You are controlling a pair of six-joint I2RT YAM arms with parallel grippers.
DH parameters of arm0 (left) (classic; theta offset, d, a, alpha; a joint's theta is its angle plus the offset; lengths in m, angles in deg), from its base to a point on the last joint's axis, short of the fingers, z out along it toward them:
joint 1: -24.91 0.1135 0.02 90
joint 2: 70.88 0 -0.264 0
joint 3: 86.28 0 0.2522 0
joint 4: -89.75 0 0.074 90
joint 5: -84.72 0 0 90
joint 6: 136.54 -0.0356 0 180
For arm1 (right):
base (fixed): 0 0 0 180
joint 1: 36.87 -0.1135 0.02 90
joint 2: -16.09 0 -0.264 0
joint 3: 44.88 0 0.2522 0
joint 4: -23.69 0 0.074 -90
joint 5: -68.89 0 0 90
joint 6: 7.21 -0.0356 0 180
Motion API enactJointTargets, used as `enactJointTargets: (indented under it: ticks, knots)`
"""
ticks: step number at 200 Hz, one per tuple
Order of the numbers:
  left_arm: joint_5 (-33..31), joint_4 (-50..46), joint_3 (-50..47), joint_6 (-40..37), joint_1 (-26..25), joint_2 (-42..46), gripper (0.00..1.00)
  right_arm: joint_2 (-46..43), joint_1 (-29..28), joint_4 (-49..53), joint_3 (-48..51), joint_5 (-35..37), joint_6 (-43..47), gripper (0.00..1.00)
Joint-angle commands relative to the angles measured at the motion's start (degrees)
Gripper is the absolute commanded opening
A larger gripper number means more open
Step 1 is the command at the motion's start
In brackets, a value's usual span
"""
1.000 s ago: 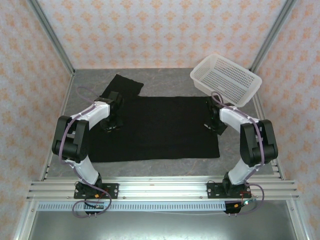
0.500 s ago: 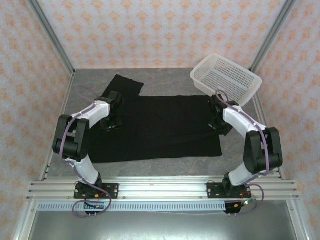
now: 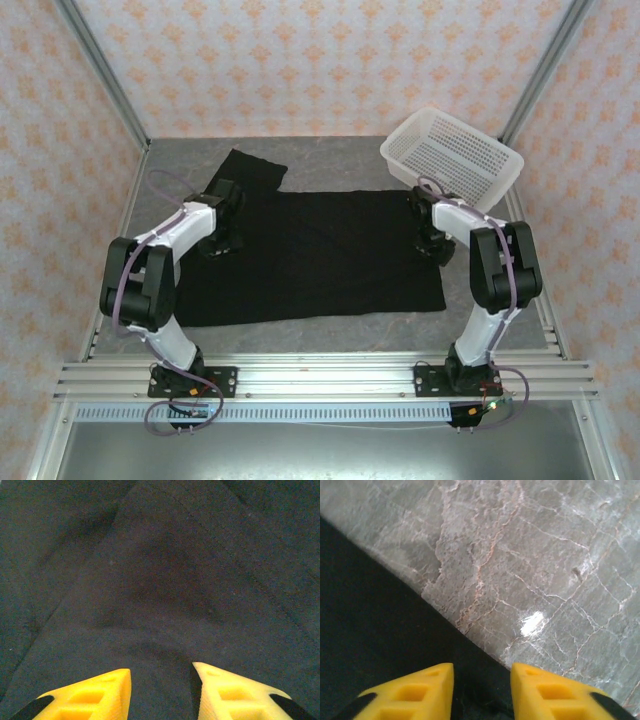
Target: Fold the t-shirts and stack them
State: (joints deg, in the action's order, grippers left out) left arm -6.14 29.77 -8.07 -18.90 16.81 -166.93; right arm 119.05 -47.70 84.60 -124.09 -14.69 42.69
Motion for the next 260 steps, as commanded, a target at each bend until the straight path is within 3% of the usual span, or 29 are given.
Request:
enactJointTargets:
  ticks: [1, 35, 61, 105, 138, 177, 215, 238, 260]
  knots:
    - [-0.22, -3.06, -0.77, 2.28, 0.41, 2.98, 0.37, -5.44, 0.20, 2.11, 1.35, 3.53, -0.89, 0.53]
    - [1.72, -4.37, -0.40, 4.47, 1.26, 1.16, 0.38, -16.22, -1.17, 2.53, 9.11, -0.78, -3.03, 0.57]
    - [4.35, -2.93, 0.90, 6.38, 2.22, -3.23, 0.38, -18.76, -5.25, -1.47, 15.17, -7.30, -5.38, 0.49]
    - [-0.27, -5.92, 1.47, 12.14, 4.83, -11.55, 0.33, -12.24, -8.37, -3.53, 18.86, -11.03, -7.80, 0.45]
    - [-4.09, -5.50, -4.01, 15.43, 9.99, -8.99, 0.32, -7.17, -12.48, -1.78, 17.07, -15.48, -6.05, 0.48]
    - [-3.87, -5.56, -3.54, 12.55, 15.49, -7.50, 0.32, -5.00, -18.64, -0.46, 14.80, -19.64, -8.72, 0.51]
    - [-4.71, -7.49, 6.40, 10.04, 15.61, -4.97, 0.44, -9.66, -20.55, 0.90, 10.74, -15.32, -10.17, 0.58]
    - [-4.31, -7.22, 16.10, 9.69, 14.90, -7.00, 0.47, -13.61, -20.42, -1.24, 6.99, -9.57, -5.79, 0.66]
    - [-2.29, -6.68, 26.70, 10.83, 14.85, -12.89, 0.48, -12.86, -18.80, -4.60, 2.08, -9.28, 0.53, 0.69]
